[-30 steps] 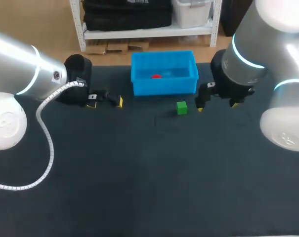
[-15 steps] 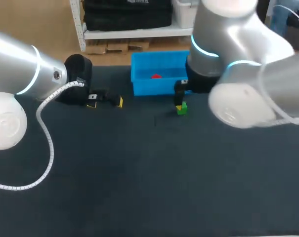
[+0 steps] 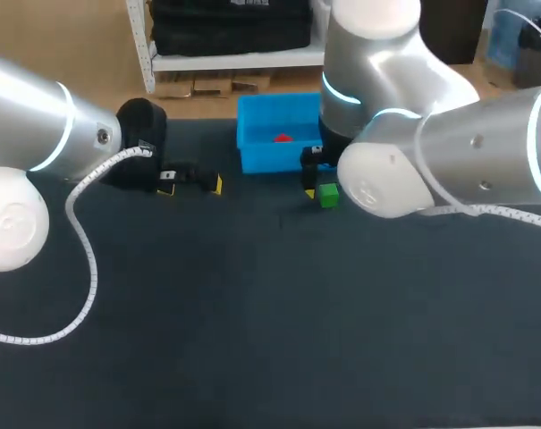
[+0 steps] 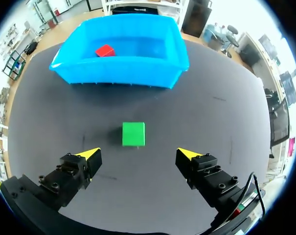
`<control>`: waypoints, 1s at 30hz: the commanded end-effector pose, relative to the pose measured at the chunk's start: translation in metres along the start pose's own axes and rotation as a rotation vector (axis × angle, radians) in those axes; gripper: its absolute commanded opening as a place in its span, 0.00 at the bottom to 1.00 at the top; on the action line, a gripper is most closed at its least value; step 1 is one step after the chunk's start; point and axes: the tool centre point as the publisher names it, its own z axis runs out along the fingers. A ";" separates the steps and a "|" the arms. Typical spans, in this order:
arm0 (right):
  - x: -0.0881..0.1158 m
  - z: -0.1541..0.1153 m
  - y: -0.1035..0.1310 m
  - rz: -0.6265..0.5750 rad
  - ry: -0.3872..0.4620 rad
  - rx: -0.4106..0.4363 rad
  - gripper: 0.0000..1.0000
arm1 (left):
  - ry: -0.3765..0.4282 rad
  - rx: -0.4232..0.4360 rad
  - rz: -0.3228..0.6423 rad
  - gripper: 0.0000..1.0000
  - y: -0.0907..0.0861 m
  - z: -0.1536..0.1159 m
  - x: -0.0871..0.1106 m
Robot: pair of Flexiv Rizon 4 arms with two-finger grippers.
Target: Use the left arm to pick the red cube and place it into the blue plastic box first, then use the right arm to grasp the green cube and put it into the same blue plastic box after the first action is fully finished.
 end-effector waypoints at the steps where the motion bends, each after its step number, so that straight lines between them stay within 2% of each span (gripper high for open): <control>1: -0.007 0.012 0.003 -0.012 -0.007 -0.007 1.00 | -0.002 0.009 0.002 1.00 0.002 0.000 0.000; 11: -0.015 0.034 0.002 -0.037 -0.018 -0.014 1.00 | -0.002 0.009 0.002 1.00 0.002 0.000 0.000; 23: -0.019 0.040 0.002 -0.054 -0.015 -0.017 1.00 | -0.002 0.009 0.002 1.00 0.002 0.000 0.000; 25: -0.020 0.041 0.001 -0.055 -0.015 -0.016 0.87 | -0.002 0.009 0.002 1.00 0.002 0.000 0.000; 26: -0.020 0.041 0.001 -0.056 -0.015 -0.016 0.72 | -0.002 0.009 0.002 1.00 0.002 0.000 0.000; 27: -0.020 0.041 0.001 -0.056 -0.016 -0.016 0.50 | -0.002 0.009 0.002 1.00 0.002 0.000 0.000; 30: -0.021 0.043 -0.001 -0.055 -0.016 -0.015 0.33 | -0.002 0.009 0.002 1.00 0.002 0.000 0.000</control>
